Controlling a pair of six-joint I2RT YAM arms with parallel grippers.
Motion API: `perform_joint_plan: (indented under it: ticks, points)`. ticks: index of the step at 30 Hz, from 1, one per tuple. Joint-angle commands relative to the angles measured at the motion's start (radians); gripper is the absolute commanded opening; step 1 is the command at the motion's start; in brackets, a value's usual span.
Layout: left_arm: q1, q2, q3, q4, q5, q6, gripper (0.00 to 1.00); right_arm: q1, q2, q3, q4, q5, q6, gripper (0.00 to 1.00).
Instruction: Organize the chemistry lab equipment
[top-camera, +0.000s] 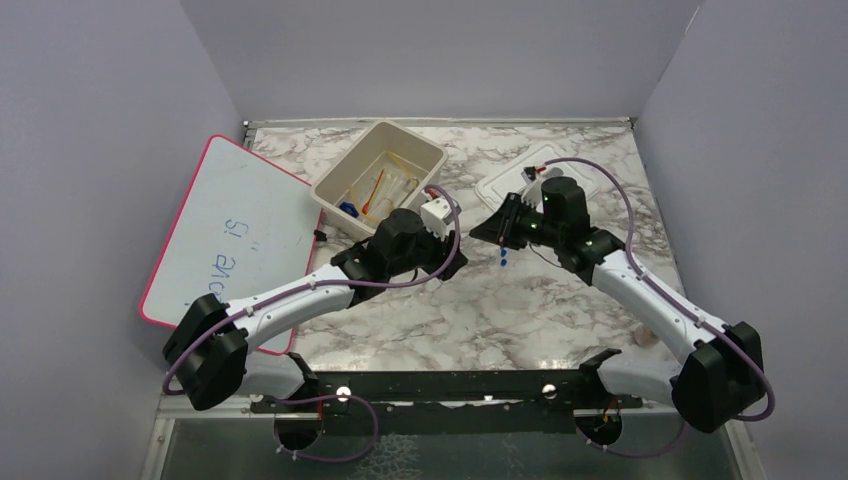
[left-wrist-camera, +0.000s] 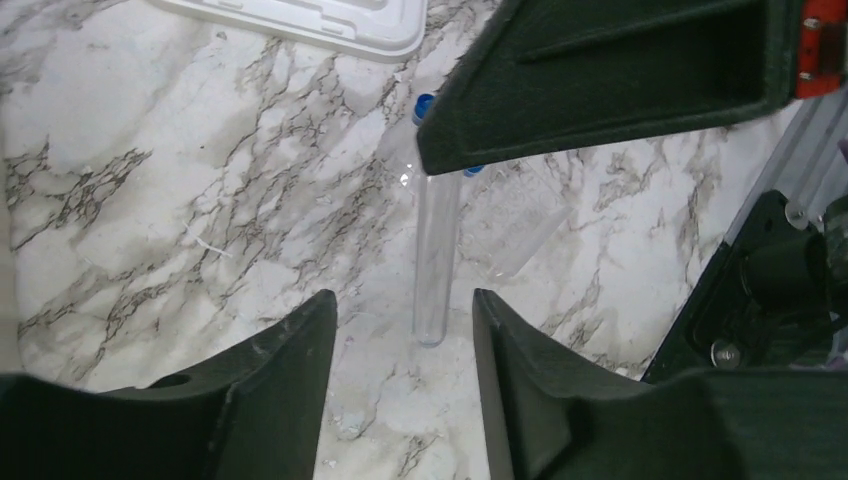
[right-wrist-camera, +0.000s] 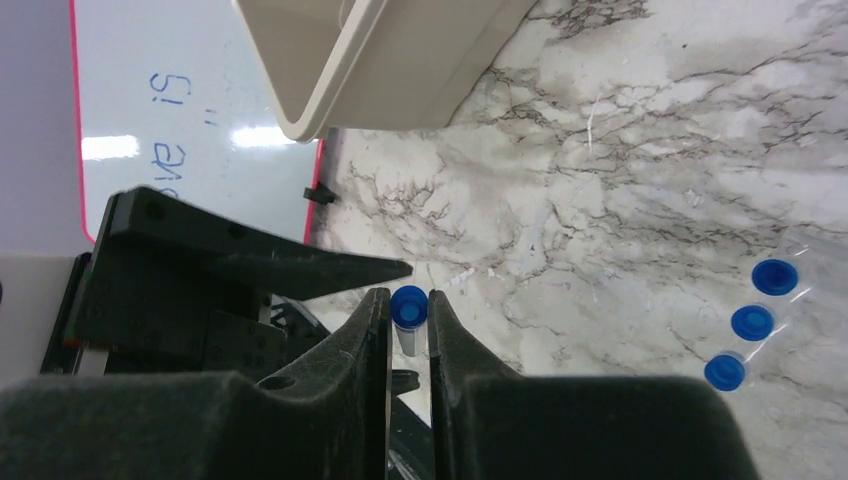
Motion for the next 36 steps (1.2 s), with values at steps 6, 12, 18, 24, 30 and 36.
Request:
perform_joint_plan:
  ticks: [6, 12, 18, 24, 30, 36]
  points:
    - [0.004, -0.027, -0.005, -0.046, -0.225, -0.033, 0.65, 0.0, -0.119, -0.025, -0.083, 0.317, -0.218, 0.13]
    - [0.031, -0.003, 0.011, -0.061, -0.229, -0.073, 0.66, 0.013, -0.177, -0.018, -0.195, 0.636, -0.306, 0.12]
    - [0.04, 0.023, 0.016, -0.061, -0.205, -0.087, 0.66, 0.014, -0.25, -0.044, -0.284, 0.791, -0.328, 0.12]
    - [0.046, 0.047, 0.027, -0.061, -0.202, -0.1, 0.66, 0.074, -0.289, -0.08, -0.319, 0.842, -0.299, 0.12]
    - [0.05, 0.053, 0.027, -0.061, -0.2, -0.106, 0.66, 0.27, -0.25, -0.11, -0.355, 1.03, -0.195, 0.11]
    - [0.059, 0.053, 0.02, -0.061, -0.205, -0.108, 0.66, 0.443, -0.22, -0.145, -0.318, 1.194, -0.167, 0.11]
